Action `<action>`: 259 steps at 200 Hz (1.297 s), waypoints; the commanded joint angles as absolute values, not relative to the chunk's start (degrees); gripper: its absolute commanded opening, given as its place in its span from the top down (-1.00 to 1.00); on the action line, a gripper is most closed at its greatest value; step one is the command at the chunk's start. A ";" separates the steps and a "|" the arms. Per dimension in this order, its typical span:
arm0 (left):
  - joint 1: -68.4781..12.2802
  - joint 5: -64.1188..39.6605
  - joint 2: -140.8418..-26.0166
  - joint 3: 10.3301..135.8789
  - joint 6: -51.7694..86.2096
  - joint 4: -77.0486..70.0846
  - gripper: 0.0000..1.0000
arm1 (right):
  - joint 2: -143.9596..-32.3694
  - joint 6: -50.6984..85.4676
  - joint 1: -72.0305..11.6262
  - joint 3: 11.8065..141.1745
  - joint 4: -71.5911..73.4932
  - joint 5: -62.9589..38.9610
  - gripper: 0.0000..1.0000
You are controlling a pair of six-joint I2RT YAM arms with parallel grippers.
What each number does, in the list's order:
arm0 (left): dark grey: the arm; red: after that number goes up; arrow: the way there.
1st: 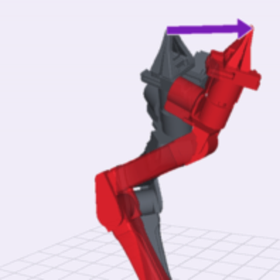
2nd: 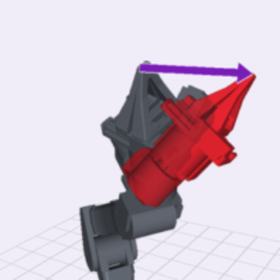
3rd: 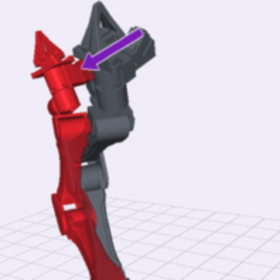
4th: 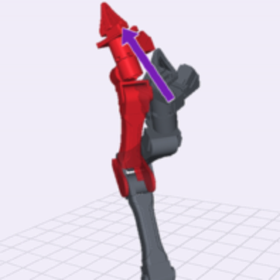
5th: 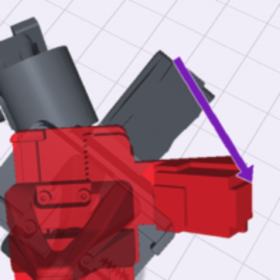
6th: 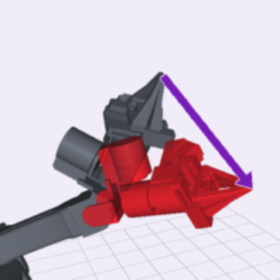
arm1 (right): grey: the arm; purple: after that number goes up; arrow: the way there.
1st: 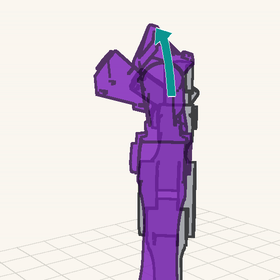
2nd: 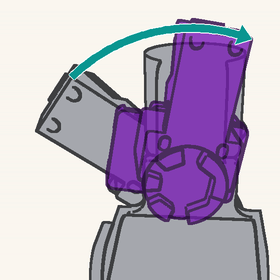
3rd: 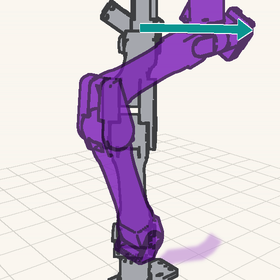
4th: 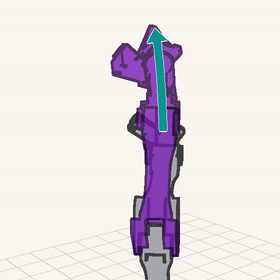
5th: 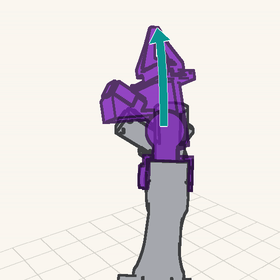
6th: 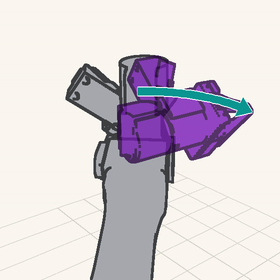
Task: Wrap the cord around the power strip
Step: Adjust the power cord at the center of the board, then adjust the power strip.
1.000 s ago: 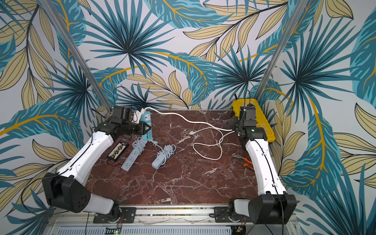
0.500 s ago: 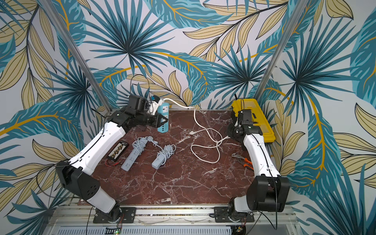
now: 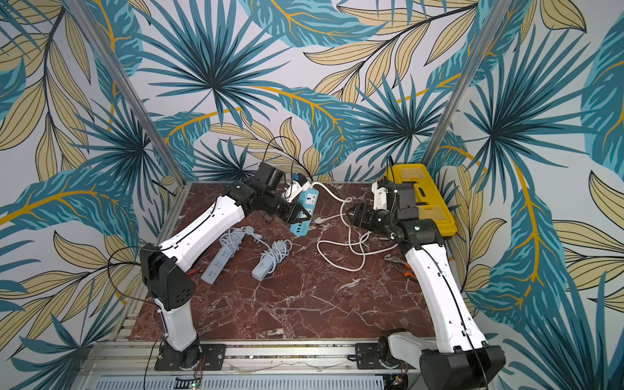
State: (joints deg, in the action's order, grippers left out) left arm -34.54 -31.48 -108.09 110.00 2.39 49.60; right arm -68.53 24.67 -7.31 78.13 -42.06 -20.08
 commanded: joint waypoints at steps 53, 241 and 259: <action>-37.09 -36.66 -107.77 113.44 4.26 48.96 0.64 | -73.72 40.91 -16.15 74.61 -18.38 -25.35 -0.41; -35.18 -39.70 -103.76 105.55 11.41 48.37 -0.32 | -75.94 44.55 -22.68 71.64 -6.68 -8.22 0.21; -35.14 -39.77 -103.72 104.36 11.47 47.82 -0.19 | -75.68 44.99 -22.69 71.48 -6.50 -8.35 0.21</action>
